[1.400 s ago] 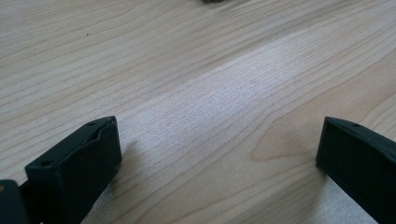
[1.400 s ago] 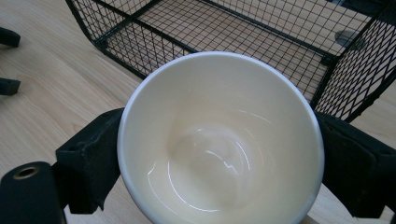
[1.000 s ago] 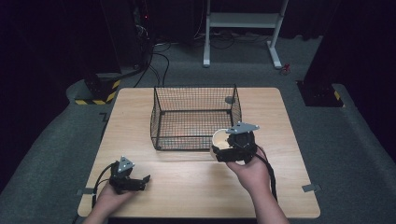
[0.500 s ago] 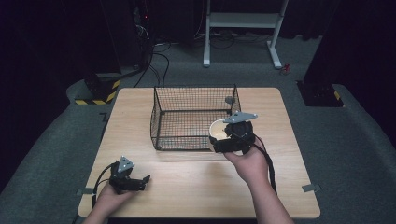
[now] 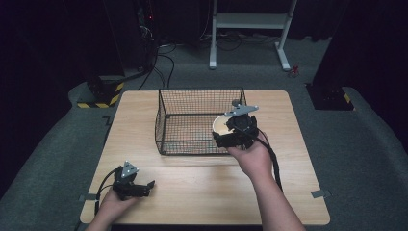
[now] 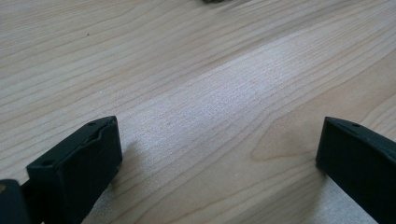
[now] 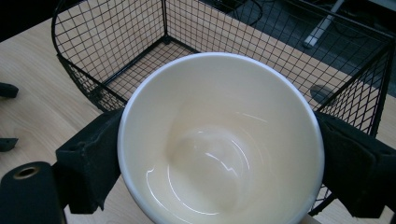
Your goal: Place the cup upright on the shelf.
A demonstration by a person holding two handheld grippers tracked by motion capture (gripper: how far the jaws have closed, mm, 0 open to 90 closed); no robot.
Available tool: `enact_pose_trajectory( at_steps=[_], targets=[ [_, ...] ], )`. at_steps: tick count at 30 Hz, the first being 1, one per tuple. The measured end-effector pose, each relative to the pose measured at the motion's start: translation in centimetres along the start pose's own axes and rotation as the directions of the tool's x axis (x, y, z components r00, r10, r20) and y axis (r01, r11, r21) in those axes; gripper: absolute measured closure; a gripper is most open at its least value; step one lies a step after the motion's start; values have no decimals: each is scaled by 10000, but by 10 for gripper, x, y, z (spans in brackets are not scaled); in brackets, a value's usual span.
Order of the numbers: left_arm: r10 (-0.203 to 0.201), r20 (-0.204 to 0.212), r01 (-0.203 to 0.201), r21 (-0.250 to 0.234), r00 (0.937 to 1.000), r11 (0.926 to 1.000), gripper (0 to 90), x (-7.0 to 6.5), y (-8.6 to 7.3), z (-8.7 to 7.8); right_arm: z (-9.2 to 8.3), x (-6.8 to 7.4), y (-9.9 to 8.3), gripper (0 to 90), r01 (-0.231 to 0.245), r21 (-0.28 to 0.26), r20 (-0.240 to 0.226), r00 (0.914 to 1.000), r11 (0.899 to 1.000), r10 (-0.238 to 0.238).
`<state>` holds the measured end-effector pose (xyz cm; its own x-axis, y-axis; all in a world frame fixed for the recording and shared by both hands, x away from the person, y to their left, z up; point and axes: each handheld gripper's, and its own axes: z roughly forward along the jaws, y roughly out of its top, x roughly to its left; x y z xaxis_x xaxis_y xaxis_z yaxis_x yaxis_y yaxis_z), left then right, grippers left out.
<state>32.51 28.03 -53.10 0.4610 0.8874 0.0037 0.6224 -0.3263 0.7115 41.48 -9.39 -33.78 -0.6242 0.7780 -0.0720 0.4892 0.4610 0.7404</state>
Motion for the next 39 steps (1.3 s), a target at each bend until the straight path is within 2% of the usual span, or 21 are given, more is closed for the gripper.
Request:
enact_pose_trajectory(
  at_steps=[9,19,25,34,39],
  targets=[
    [-1,3,1,-3,10000,10000,5,0,0,0,7,0,13,98,109,-56,43,9999,9999,-109],
    [24,19,-24,27,10000,10000,6,0,0,0,21,-1,30,98,78,-246,-10,10000,9997,-78],
    [30,13,-30,14,10000,10000,6,0,0,0,36,-4,42,98,36,-187,145,9999,9998,-33],
    [60,30,-60,41,10000,10000,5,0,0,0,58,-10,49,98,-49,-19,411,9991,10000,50],
    [66,34,-67,35,10000,10000,5,1,0,0,66,-10,53,98,-124,-5,402,9991,9999,124]
  ],
)
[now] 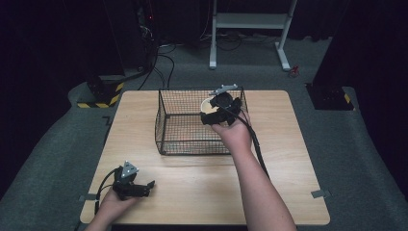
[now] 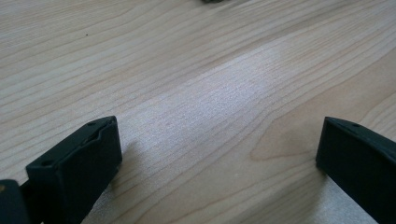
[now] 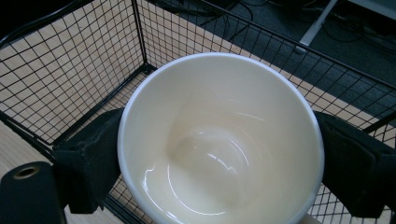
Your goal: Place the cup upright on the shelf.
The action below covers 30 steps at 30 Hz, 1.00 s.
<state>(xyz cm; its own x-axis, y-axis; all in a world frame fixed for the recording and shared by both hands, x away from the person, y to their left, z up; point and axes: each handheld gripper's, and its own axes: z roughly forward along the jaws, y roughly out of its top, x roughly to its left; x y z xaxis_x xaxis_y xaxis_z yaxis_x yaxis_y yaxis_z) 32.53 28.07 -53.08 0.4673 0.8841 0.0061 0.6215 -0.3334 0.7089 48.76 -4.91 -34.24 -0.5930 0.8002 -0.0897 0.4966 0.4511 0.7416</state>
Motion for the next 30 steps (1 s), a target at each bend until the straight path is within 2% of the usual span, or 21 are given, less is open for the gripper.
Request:
enact_pose_trajectory(
  at_steps=[9,19,26,30],
  targets=[
    [4,21,-4,-32,10000,10000,5,0,0,0,23,-1,4,98,28,255,110,9999,9997,-30],
    [-16,42,16,8,10000,10000,5,0,0,0,59,0,6,98,-131,749,173,9998,9971,118],
    [-8,35,8,-9,10000,10000,5,0,0,0,76,-3,7,98,-138,1114,277,9996,9937,108],
    [-10,50,10,6,10000,10000,5,0,0,0,88,-7,3,97,-393,1394,339,9988,9895,349]
  ],
)
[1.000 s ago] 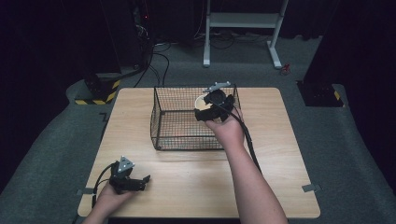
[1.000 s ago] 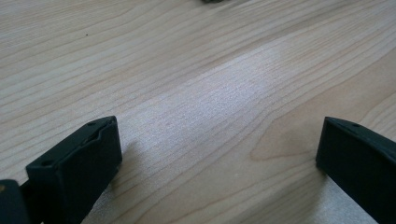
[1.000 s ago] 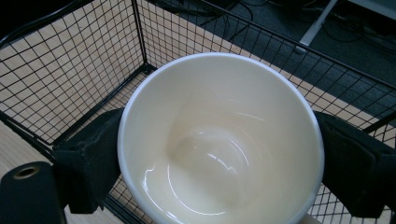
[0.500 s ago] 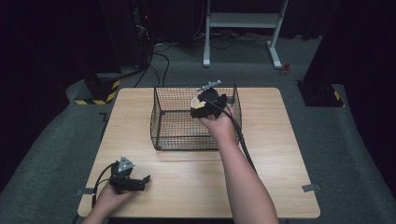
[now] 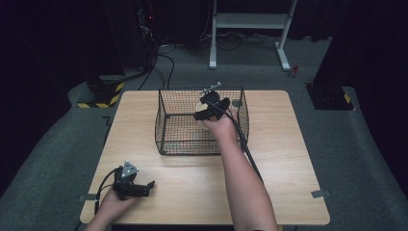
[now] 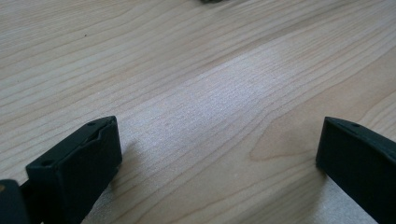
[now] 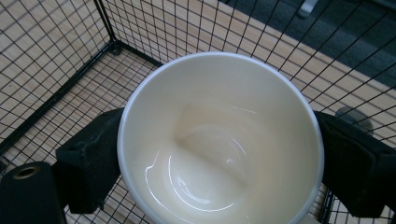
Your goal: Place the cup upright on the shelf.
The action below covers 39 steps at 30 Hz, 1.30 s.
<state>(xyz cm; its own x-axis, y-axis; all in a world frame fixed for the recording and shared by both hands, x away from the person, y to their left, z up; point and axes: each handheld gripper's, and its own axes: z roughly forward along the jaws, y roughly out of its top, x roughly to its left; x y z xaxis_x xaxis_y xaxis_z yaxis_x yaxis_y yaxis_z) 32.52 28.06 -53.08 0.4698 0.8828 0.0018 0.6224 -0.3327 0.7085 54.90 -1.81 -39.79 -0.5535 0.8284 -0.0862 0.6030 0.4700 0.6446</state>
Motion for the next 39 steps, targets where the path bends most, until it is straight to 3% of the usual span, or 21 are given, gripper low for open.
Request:
enact_pose_trajectory(
  at_steps=[16,39],
  targets=[
    [143,19,-143,32,9999,9999,5,1,0,0,26,9,-5,98,-85,805,-126,9999,9967,95],
    [154,73,-154,18,9999,9999,5,0,0,0,32,10,-8,97,-98,1170,-219,9997,9931,125]
  ],
)
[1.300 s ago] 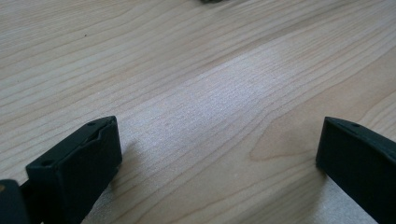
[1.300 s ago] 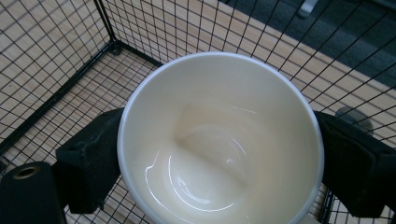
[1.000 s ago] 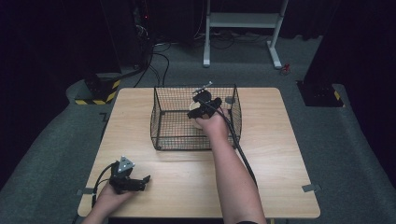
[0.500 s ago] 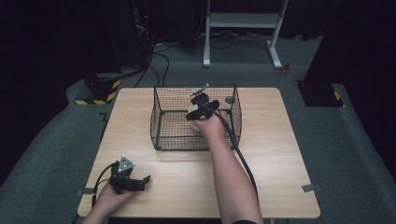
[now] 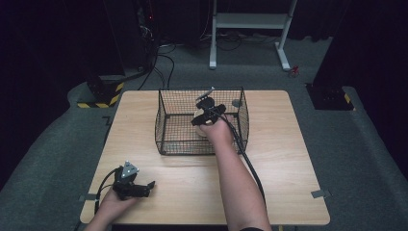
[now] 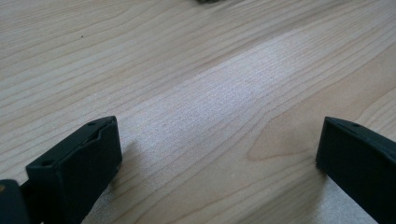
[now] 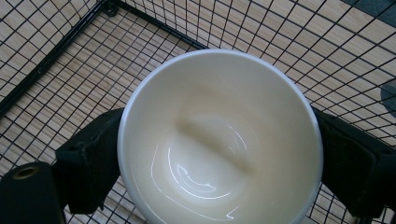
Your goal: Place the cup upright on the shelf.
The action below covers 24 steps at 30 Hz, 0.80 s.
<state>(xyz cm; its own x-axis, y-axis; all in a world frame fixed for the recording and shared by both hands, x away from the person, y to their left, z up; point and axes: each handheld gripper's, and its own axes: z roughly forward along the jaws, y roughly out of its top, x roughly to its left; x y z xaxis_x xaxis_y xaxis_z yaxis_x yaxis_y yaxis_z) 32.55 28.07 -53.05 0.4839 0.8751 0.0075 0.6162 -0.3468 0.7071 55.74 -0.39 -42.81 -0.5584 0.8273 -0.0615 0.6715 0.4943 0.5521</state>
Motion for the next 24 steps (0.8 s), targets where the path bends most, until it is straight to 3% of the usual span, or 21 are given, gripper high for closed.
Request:
enact_pose_trajectory(
  at_steps=[7,24],
  targets=[
    [13,10,-13,-4,10000,10000,5,0,0,0,-1,-3,-3,96,-278,182,-237,9993,9994,282],
    [-14,44,15,-22,10000,10000,5,-1,0,0,0,-2,-5,85,-264,362,-227,9994,9990,272]
  ],
)
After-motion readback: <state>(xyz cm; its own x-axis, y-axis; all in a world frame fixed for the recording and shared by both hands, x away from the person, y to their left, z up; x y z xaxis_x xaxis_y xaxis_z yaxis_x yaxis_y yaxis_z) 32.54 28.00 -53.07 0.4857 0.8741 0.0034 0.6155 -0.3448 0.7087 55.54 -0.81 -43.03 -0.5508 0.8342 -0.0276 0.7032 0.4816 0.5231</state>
